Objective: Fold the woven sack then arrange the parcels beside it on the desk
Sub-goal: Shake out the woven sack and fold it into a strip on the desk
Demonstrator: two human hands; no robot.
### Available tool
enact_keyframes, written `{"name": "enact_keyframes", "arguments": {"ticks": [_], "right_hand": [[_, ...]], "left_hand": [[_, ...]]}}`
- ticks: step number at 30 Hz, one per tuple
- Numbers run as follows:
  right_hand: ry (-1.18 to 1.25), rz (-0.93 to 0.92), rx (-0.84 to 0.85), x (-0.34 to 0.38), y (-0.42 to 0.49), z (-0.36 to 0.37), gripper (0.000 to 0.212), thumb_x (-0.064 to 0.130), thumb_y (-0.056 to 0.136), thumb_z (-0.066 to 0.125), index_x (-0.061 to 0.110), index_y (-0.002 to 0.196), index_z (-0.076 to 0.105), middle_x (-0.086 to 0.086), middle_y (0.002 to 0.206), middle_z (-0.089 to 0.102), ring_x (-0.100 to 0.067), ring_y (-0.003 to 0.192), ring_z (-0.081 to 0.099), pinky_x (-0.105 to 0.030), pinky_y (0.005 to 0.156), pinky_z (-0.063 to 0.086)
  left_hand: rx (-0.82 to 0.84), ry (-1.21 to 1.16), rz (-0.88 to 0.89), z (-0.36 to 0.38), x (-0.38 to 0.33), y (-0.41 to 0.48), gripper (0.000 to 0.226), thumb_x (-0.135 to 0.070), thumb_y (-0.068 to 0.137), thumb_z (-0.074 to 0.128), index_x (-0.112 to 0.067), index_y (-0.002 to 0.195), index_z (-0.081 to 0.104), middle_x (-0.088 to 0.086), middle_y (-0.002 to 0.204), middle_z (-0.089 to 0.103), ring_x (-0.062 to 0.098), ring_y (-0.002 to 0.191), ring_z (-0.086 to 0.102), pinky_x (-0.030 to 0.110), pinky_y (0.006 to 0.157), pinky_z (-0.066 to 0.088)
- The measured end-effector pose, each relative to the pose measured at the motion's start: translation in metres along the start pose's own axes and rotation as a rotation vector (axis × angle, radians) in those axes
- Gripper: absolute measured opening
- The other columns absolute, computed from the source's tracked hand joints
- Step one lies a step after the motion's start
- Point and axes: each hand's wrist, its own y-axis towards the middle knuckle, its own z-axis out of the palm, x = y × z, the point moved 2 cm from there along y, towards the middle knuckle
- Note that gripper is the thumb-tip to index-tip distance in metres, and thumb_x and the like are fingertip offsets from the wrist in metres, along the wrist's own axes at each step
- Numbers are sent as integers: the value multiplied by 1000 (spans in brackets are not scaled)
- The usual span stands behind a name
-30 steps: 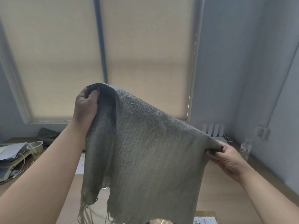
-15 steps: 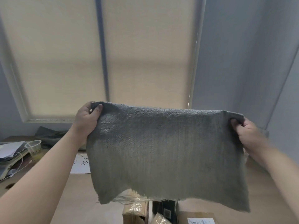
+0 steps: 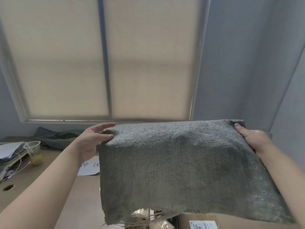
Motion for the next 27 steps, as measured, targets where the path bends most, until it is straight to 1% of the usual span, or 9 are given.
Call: {"name": "enact_keyframes", "arguments": {"ticks": [2, 5, 8, 11, 13, 17, 20, 22, 27], "right_hand": [[169, 220, 179, -2, -7, 0, 37, 35, 95, 62, 0, 98, 74, -13, 78, 76, -24, 61, 73, -34, 55, 62], [201, 326, 356, -9, -10, 1, 36, 31, 97, 55, 1, 96, 75, -17, 82, 77, -26, 63, 75, -43, 58, 63], [187, 371, 428, -14, -20, 2, 37, 25, 98, 51, -3, 114, 69, -21, 100, 75, -30, 78, 76, -48, 84, 59], [136, 360, 526, -19, -24, -2, 41, 27, 89, 62, 0, 118, 71, -21, 122, 69, -31, 102, 70, -50, 110, 43], [99, 329, 634, -19, -28, -5, 52, 25, 71, 79, 2, 116, 72, -21, 119, 69, -33, 99, 70, -49, 101, 49], [96, 232, 701, -18, -33, -12, 59, 13, 49, 83, -1, 106, 74, -26, 105, 72, -32, 77, 74, -39, 65, 62], [46, 202, 661, -20, -32, -14, 57, 6, 59, 85, -7, 112, 68, -29, 104, 71, -32, 75, 74, -38, 63, 62], [37, 201, 586, -22, -29, -15, 41, 1, 76, 77, -9, 114, 66, -27, 100, 73, -30, 72, 75, -37, 62, 63], [28, 156, 387, -22, -25, -16, 23, 14, 96, 59, 0, 113, 67, -16, 90, 77, -22, 66, 74, -31, 57, 62]], "left_hand": [[-29, -69, 13, 4, 8, 0, 39, 12, 90, 56, -9, 121, 70, 5, 84, 76, 13, 62, 69, 22, 53, 56], [-35, -169, 51, 10, 13, -2, 35, 12, 94, 51, -8, 114, 71, 11, 96, 75, 14, 64, 73, 24, 57, 60], [35, -157, 54, 8, 18, -3, 39, 0, 85, 70, -12, 122, 69, 15, 115, 72, 17, 76, 74, 31, 68, 63], [136, -64, 3, 0, 20, -2, 84, -11, 50, 96, -20, 128, 67, 11, 123, 72, 21, 90, 74, 34, 73, 63], [193, -17, -5, -2, 19, -3, 101, -15, 38, 101, -22, 132, 63, 9, 125, 71, 23, 98, 72, 35, 79, 63], [235, -25, 7, -4, 14, -6, 111, -12, 35, 102, -24, 136, 59, 10, 128, 69, 24, 104, 70, 32, 80, 61], [221, -15, 35, -8, 11, -6, 103, -13, 34, 102, -22, 130, 66, 8, 127, 70, 24, 100, 70, 32, 79, 61], [189, 4, 56, -11, 11, -4, 93, -17, 30, 104, -20, 117, 74, 8, 119, 72, 22, 90, 71, 31, 74, 61], [84, 92, 85, -8, 12, -2, 80, -36, 17, 104, -15, 91, 81, 8, 91, 72, 17, 73, 72, 32, 64, 61]]}}
